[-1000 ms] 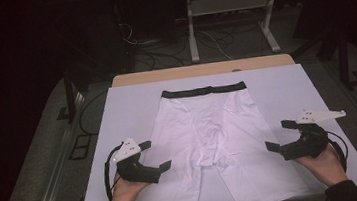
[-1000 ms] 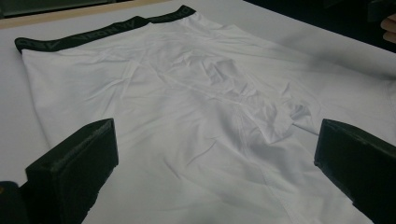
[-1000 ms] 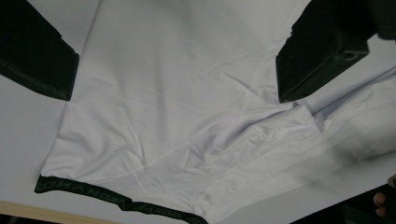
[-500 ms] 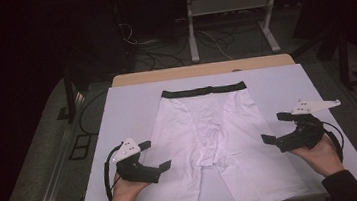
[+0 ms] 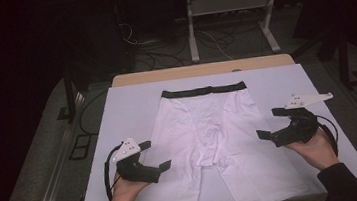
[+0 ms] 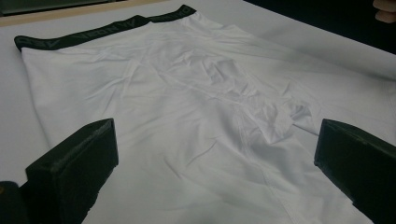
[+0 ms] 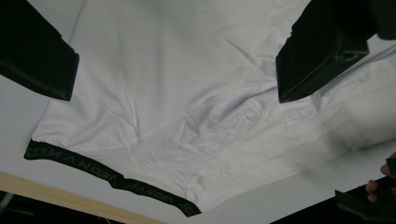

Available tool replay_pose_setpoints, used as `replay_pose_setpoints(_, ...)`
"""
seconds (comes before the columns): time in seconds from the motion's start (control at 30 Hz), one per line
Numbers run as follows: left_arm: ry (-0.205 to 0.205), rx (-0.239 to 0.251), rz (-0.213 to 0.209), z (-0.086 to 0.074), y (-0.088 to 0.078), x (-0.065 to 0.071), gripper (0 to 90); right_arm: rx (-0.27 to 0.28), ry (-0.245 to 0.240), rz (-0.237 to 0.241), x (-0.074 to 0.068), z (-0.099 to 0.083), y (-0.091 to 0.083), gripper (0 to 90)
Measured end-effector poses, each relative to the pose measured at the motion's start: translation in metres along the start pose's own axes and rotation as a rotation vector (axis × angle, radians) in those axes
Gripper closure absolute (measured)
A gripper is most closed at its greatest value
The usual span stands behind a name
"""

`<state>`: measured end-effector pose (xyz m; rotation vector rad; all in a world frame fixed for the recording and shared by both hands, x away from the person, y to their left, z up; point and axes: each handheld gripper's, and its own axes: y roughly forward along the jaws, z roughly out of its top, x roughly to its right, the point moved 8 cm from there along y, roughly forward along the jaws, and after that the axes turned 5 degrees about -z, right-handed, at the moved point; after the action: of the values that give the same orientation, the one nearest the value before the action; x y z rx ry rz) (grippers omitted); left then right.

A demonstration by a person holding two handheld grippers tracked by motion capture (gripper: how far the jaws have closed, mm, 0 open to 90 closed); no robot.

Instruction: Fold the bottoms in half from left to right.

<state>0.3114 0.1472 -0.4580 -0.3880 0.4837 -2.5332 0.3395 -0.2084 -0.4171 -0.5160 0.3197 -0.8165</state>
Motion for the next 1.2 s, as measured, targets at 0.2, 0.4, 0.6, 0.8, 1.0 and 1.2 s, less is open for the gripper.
replay_pose_setpoints(0.2,0.0,-0.001,-0.001,0.0,0.0,0.0,0.0,0.002,-0.014,0.004,-0.001,0.009,0.002,0.0)
replay_pose_setpoints(0.4,0.0,-0.001,-0.002,0.0,0.0,0.0,0.0,0.006,-0.029,0.012,-0.003,0.021,0.005,0.0)
replay_pose_setpoints(0.6,0.001,-0.002,-0.003,0.0,0.001,0.0,0.0,0.004,-0.042,0.016,-0.003,0.03,0.01,0.0)
replay_pose_setpoints(0.8,0.0,-0.002,-0.003,0.0,0.001,-0.001,0.0,0.0,-0.053,0.021,-0.005,0.038,0.016,0.0)
replay_pose_setpoints(1.0,0.0,-0.003,-0.002,0.0,0.0,-0.001,0.0,-0.003,-0.057,0.023,-0.005,0.044,0.023,0.0)
replay_pose_setpoints(1.2,0.0,-0.004,-0.003,0.0,0.001,-0.001,0.0,-0.006,-0.055,0.027,-0.003,0.049,0.029,0.0)
